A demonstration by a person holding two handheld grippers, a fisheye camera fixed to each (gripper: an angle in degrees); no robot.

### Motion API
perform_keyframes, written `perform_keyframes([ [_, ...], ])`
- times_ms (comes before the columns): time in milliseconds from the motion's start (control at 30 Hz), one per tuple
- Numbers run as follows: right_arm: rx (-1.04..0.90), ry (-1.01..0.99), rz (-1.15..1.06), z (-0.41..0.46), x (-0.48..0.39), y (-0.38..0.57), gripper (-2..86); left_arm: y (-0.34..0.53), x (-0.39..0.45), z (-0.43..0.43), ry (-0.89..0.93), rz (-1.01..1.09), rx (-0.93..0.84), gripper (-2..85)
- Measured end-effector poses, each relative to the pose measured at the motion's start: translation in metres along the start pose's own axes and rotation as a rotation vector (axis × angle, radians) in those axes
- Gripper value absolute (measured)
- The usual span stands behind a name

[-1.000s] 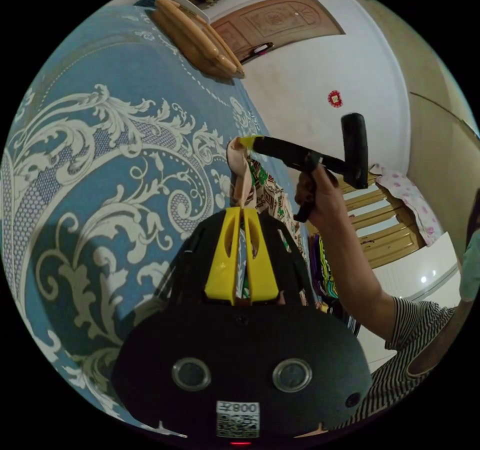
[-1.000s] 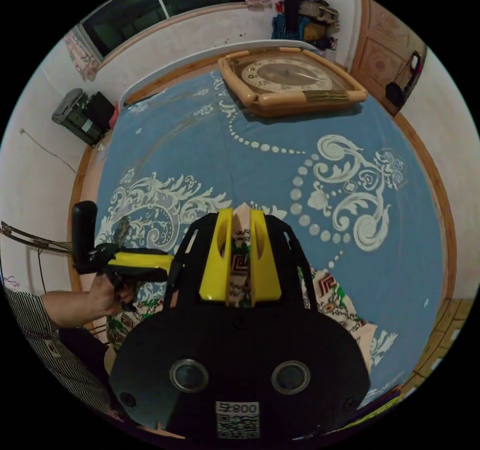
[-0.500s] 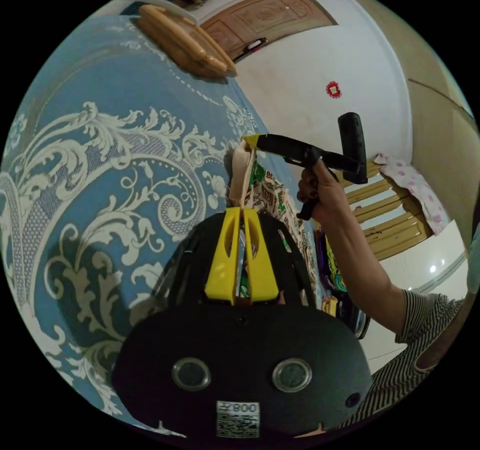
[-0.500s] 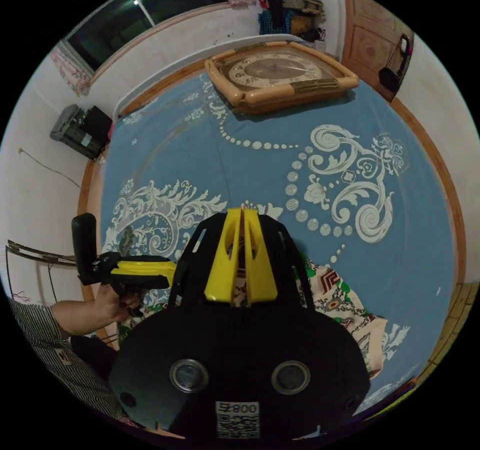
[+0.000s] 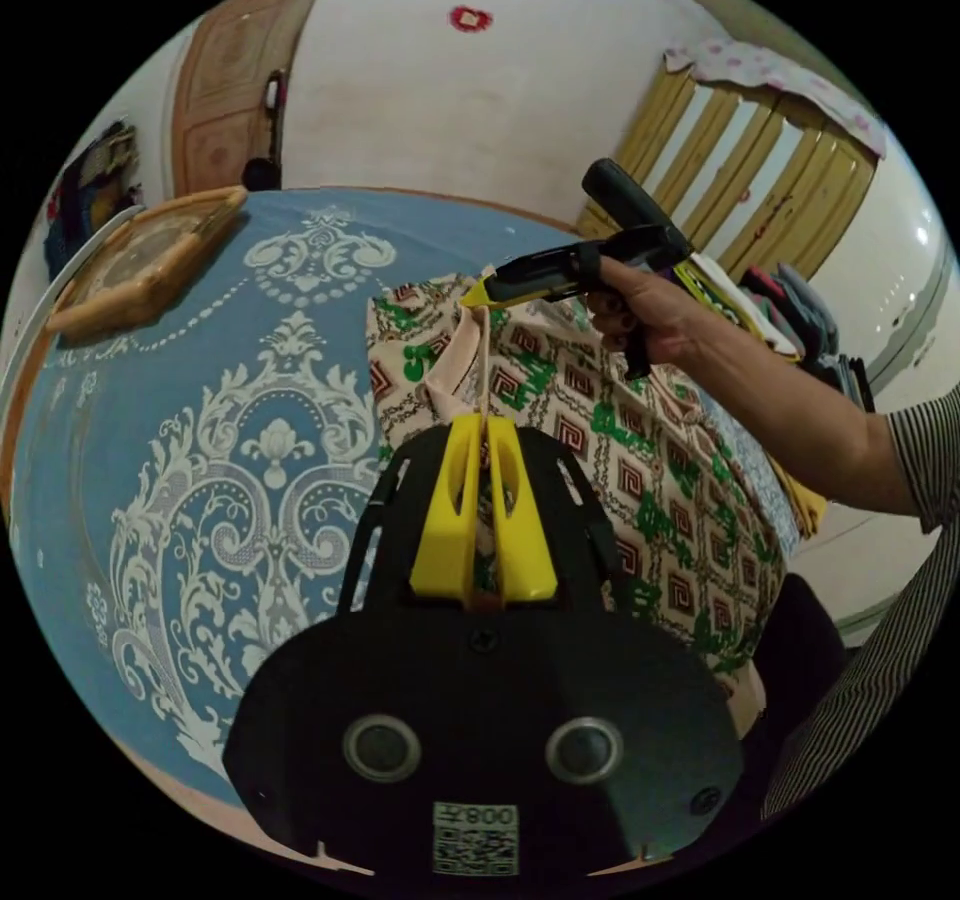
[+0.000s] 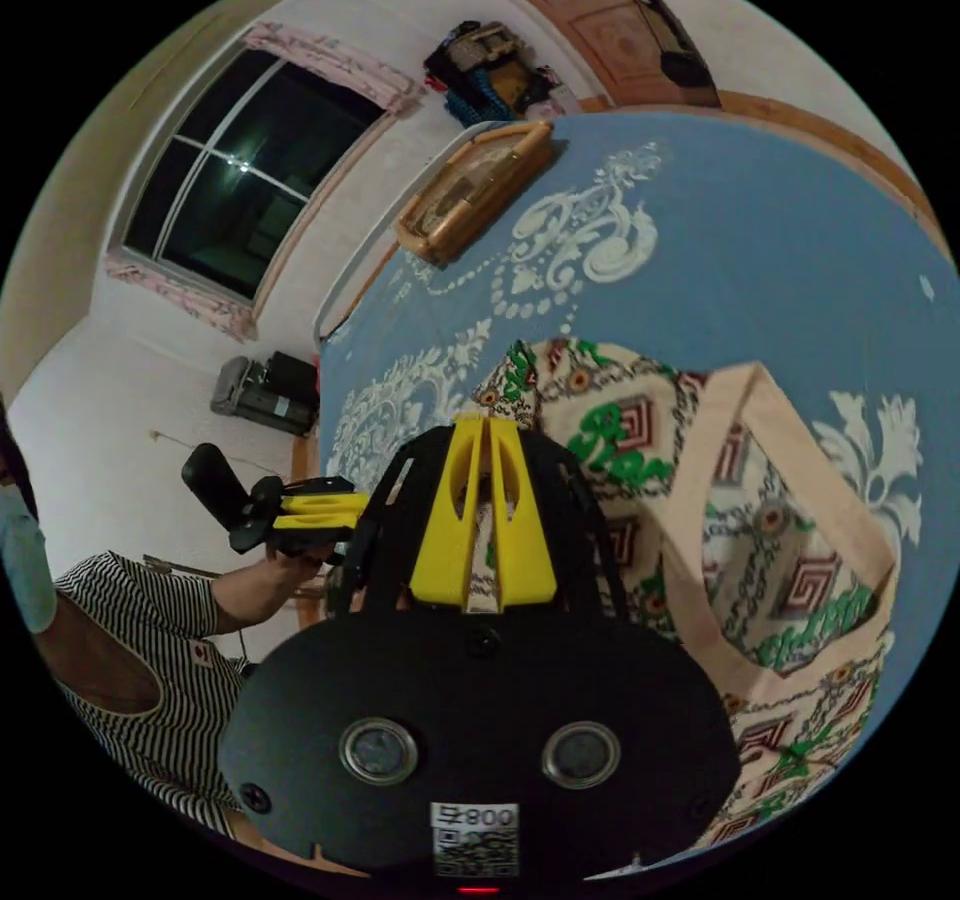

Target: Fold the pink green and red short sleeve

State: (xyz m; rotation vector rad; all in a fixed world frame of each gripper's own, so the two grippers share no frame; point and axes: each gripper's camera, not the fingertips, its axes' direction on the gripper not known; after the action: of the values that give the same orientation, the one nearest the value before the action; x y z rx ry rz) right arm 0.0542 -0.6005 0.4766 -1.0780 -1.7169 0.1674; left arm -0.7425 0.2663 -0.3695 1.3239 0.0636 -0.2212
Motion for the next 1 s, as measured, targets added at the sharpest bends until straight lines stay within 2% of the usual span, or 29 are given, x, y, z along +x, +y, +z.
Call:
perform_keyframes([
  [267,-0.024,0.05,0.087,-0.007,0.039,0.009,1.0,0.003,0.042,0.037,-0.002,0.024,-0.126,5.0],
  [567,0.096,0.161,-0.007,-0.024,0.024,0.017,0.2,0.0,0.071,0.041,0.051,0.029,-0.063,5.6],
  [700,0.024,0.143,-0.027,-0.006,0.028,0.011,0.1,-0.003,0.069,0.044,0.022,-0.073,0.009,4.1],
  [867,-0.023,0.198,-0.003,0.006,0.04,0.012,0.1,-0.006,0.079,0.083,0.076,-0.035,-0.184,1.0],
  [1000,-0.009,0.196,0.012,0.003,0.049,0.022,0.1,0.0,0.089,0.084,0.06,0.007,-0.18,0.4],
])
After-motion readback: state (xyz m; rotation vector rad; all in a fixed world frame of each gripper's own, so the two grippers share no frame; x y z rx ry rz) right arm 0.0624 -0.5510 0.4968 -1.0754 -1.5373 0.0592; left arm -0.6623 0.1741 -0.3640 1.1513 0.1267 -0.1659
